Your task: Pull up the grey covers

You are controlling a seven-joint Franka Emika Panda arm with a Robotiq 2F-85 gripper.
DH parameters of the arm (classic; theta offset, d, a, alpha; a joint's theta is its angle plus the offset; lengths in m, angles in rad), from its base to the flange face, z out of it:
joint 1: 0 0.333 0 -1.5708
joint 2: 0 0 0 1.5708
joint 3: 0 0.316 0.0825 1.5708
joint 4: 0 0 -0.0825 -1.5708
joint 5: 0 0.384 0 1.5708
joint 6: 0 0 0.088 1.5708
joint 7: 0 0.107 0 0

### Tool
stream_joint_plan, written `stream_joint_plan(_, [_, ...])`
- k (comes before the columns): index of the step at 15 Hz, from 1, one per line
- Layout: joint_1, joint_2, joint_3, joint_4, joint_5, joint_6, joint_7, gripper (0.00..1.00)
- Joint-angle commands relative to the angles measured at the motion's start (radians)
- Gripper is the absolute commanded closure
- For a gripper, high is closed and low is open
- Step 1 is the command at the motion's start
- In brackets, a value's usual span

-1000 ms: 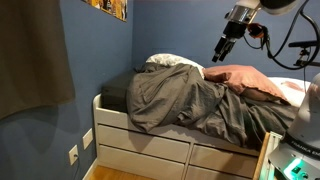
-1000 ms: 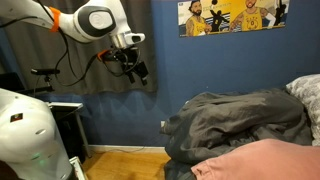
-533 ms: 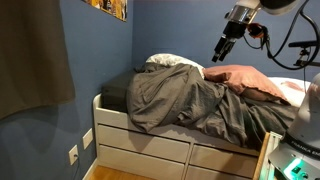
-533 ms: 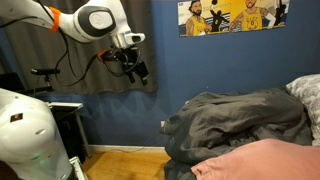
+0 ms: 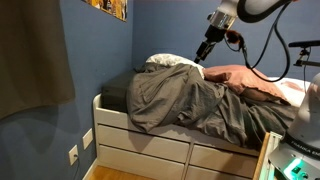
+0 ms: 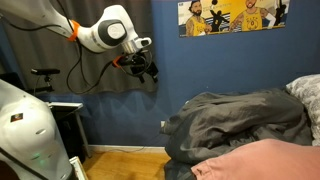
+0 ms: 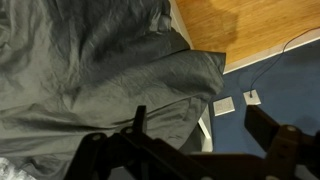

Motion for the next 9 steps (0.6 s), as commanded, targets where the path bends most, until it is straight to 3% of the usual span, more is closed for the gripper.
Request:
stream_joint_plan(1, [-0.039, 0.234, 0.042, 0.14, -0.096, 0.085, 0.054, 0.0])
stream_joint_plan(5, [-0.086, 0.446, 0.073, 0.273, -0.281, 0.129, 0.191, 0.0])
stream_joint_plan(7, [-0.073, 0.534, 0.063, 0.333, -0.363, 0.121, 0.282, 0.0])
stream_joint_plan(8, [-0.042, 0.566, 0.039, 0.356, -0.309, 0.098, 0.236, 0.0])
stream_joint_plan(9, [-0.034, 0.485, 0.021, 0.281, -0.302, 0.121, 0.218, 0.0])
